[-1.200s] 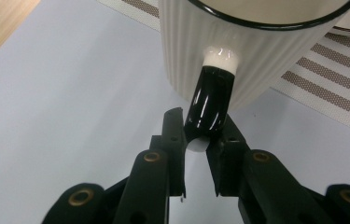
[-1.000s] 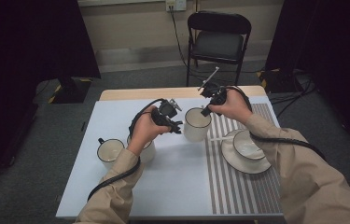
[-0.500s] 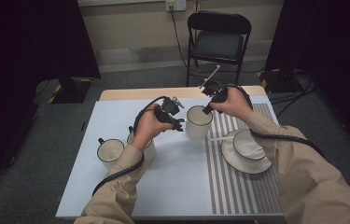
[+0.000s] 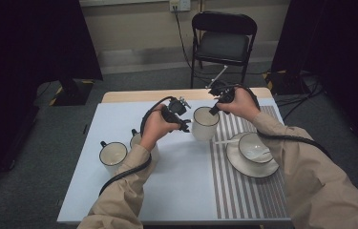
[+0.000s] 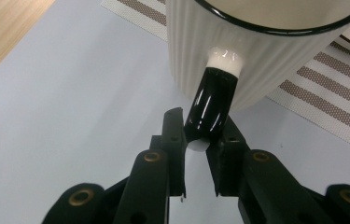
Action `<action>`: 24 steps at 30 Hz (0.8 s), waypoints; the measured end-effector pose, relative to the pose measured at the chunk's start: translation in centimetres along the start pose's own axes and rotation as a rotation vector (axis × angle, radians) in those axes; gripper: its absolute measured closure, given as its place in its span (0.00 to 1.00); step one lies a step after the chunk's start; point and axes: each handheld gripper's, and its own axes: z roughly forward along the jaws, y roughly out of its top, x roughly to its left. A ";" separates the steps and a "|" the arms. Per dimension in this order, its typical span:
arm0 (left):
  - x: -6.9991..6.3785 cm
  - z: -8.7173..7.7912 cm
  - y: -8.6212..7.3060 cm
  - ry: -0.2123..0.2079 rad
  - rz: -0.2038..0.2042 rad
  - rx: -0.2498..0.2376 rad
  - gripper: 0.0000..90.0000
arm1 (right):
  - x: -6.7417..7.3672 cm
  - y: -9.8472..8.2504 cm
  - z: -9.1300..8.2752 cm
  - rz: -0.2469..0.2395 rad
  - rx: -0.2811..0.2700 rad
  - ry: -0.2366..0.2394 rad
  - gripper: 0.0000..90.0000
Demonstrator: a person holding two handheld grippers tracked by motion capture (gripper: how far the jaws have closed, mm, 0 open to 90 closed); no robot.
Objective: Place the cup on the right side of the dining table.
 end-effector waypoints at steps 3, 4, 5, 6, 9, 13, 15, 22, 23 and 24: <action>0.0 0.2 0.2 0.000 0.002 -0.004 0.87 | -0.3 -0.1 0.0 -0.005 0.002 -0.001 0.94; 0.0 0.3 0.3 0.001 -0.004 -0.008 0.87 | -0.4 -0.1 0.0 -0.007 0.002 -0.003 0.94; 0.0 0.3 0.3 0.001 -0.004 -0.008 0.87 | -0.4 -0.1 0.0 -0.007 0.002 -0.003 0.94; 0.0 0.4 0.5 0.001 0.005 -0.001 0.87 | -0.5 -0.2 -0.1 -0.005 0.001 -0.005 0.94; 0.0 0.4 0.7 0.003 0.012 0.003 0.87 | -0.7 -0.2 -0.2 -0.003 0.001 -0.006 0.94; 0.0 0.6 0.9 0.004 0.016 0.004 0.87 | -0.9 -0.3 -0.2 -0.009 0.001 -0.009 0.94; -0.1 0.7 1.0 0.006 0.007 0.005 0.87 | -1.1 -0.4 -0.1 -0.007 -0.002 -0.006 0.94; -0.1 1.1 1.3 0.004 0.008 0.008 0.87 | -1.4 -0.5 -0.1 -0.005 0.004 -0.010 0.94; -0.1 1.3 1.5 0.000 0.004 0.008 0.86 | -1.6 -0.6 -0.1 -0.007 0.006 -0.014 0.94; -0.1 1.3 1.5 0.000 0.004 0.008 0.86 | -1.6 -0.6 -0.1 -0.007 0.006 -0.014 0.94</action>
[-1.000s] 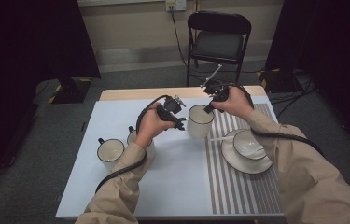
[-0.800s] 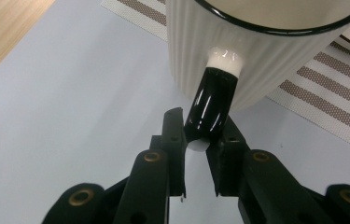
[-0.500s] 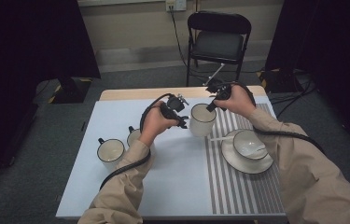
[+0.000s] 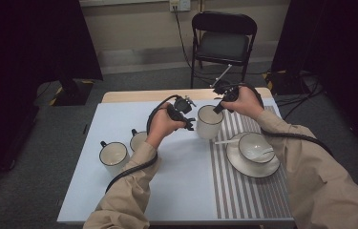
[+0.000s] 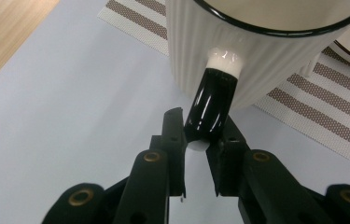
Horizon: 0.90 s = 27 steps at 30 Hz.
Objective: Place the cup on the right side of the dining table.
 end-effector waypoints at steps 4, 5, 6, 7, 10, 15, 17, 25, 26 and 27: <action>0.0 0.3 0.4 0.003 -0.004 -0.001 0.86 | -0.3 -0.2 0.0 0.004 0.002 -0.001 0.94; 0.0 0.3 0.4 0.003 -0.004 -0.001 0.86 | -0.3 -0.2 0.0 0.004 0.002 -0.001 0.94; -0.1 0.5 0.5 0.005 -0.004 0.000 0.86 | -0.5 -0.3 0.0 0.004 0.000 -0.003 0.94; -0.1 0.6 0.6 0.004 -0.005 0.002 0.86 | -0.6 -0.4 0.0 0.008 0.003 -0.002 0.94; -0.1 0.7 0.8 0.006 0.001 0.002 0.86 | -0.7 -0.5 0.0 0.005 0.002 -0.006 0.94; -0.2 1.1 1.1 0.006 -0.004 0.001 0.86 | -1.0 -0.7 0.0 0.009 0.008 -0.013 0.94; -0.2 1.3 1.2 0.005 -0.002 0.000 0.86 | -1.2 -0.8 0.0 0.012 0.011 -0.014 0.94; -0.2 1.8 1.7 0.009 -0.004 -0.001 0.86 | -1.6 -1.1 0.0 0.015 0.012 -0.025 0.94; -0.2 1.9 1.7 0.009 -0.006 -0.002 0.86 | -1.7 -1.1 0.0 0.016 0.015 -0.029 0.94; -0.2 1.9 1.7 0.008 -0.007 -0.001 0.86 | -1.7 -1.1 0.0 0.016 0.015 -0.029 0.94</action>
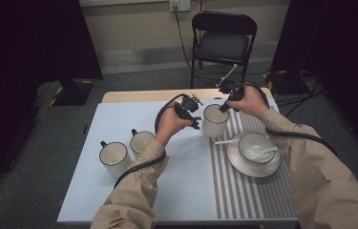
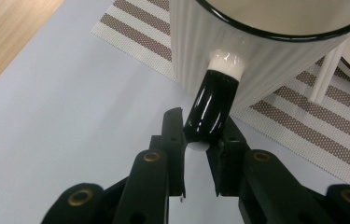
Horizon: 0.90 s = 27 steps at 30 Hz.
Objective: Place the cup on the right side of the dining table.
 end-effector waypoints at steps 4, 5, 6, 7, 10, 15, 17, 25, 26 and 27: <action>-0.1 0.4 0.2 0.003 -0.001 0.000 0.86 | -0.2 -0.2 0.1 0.002 0.001 -0.006 0.94; -0.1 0.4 0.2 0.003 -0.001 0.000 0.86 | -0.3 -0.3 0.1 0.002 0.000 -0.008 0.94; -0.1 0.6 0.4 0.002 0.008 0.012 0.86 | -0.3 -0.3 0.2 0.000 0.004 -0.011 0.94; -0.1 0.6 0.4 0.002 0.008 0.012 0.86 | -0.3 -0.3 0.2 0.000 0.004 -0.011 0.94; -0.1 1.0 0.6 0.005 0.005 0.014 0.86 | -0.5 -0.5 0.3 0.004 0.007 -0.020 0.94; -0.1 1.4 0.9 0.000 0.008 0.013 0.86 | -0.9 -0.7 0.4 0.012 0.010 -0.025 0.94; -0.1 1.7 1.0 0.005 0.007 0.013 0.86 | -1.0 -0.8 0.4 0.014 0.012 -0.029 0.94; -0.1 2.3 1.4 0.003 0.001 0.015 0.86 | -1.5 -1.2 0.6 0.025 0.017 -0.039 0.94; 0.0 2.3 1.5 0.005 0.007 0.015 0.86 | -1.5 -1.2 0.6 0.025 0.017 -0.039 0.94; -0.1 2.5 1.5 0.005 0.000 0.014 0.86 | -1.6 -1.2 0.6 0.025 0.016 -0.042 0.94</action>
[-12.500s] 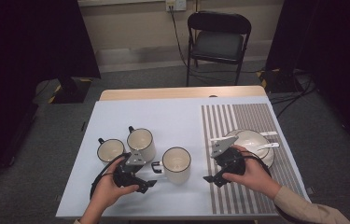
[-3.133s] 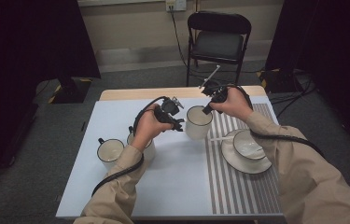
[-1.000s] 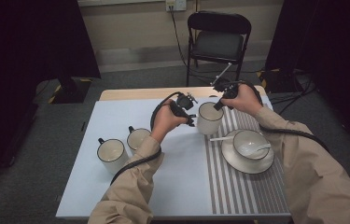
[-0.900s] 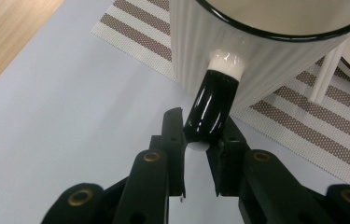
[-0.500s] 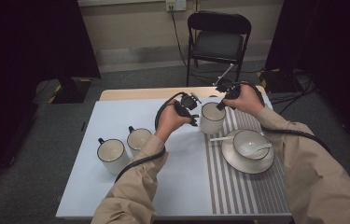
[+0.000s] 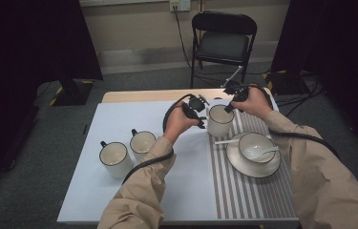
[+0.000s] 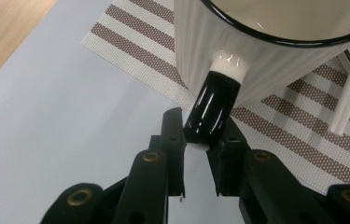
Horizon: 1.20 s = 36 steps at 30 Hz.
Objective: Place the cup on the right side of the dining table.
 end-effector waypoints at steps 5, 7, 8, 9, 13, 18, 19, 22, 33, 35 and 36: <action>0.0 0.3 0.1 -0.007 0.003 0.006 0.86 | -0.1 -0.1 0.0 0.001 0.007 -0.006 0.94; -0.1 0.5 0.2 -0.006 -0.003 0.004 0.86 | -0.2 -0.2 0.1 0.001 0.009 -0.004 0.94; 0.0 0.6 0.3 -0.005 -0.010 0.002 0.86 | -0.4 -0.3 0.2 0.007 0.007 -0.004 0.94; 0.1 0.6 0.4 -0.004 -0.006 0.005 0.86 | -0.5 -0.4 0.2 0.009 0.003 -0.003 0.94; 0.2 0.7 0.5 -0.006 -0.007 0.006 0.86 | -0.6 -0.4 0.2 0.008 -0.003 -0.008 0.94; 0.2 0.8 0.5 -0.007 -0.020 0.000 0.86 | -0.7 -0.5 0.2 0.012 -0.006 -0.009 0.94; 0.3 0.9 0.5 -0.007 -0.023 -0.001 0.85 | -0.7 -0.5 0.2 0.012 -0.006 -0.012 0.94; 0.4 1.0 0.4 -0.012 -0.034 -0.003 0.86 | -0.7 -0.4 0.3 0.012 -0.005 -0.014 0.94; 0.7 1.2 0.3 -0.020 -0.055 -0.010 0.85 | -0.7 -0.3 0.5 0.023 -0.007 -0.012 0.94; 0.8 1.2 0.3 -0.022 -0.055 -0.012 0.85 | -0.7 -0.3 0.5 0.022 -0.008 -0.013 0.94; 0.9 1.2 0.2 -0.025 -0.054 -0.014 0.85 | -0.7 -0.3 0.5 0.022 -0.011 -0.013 0.94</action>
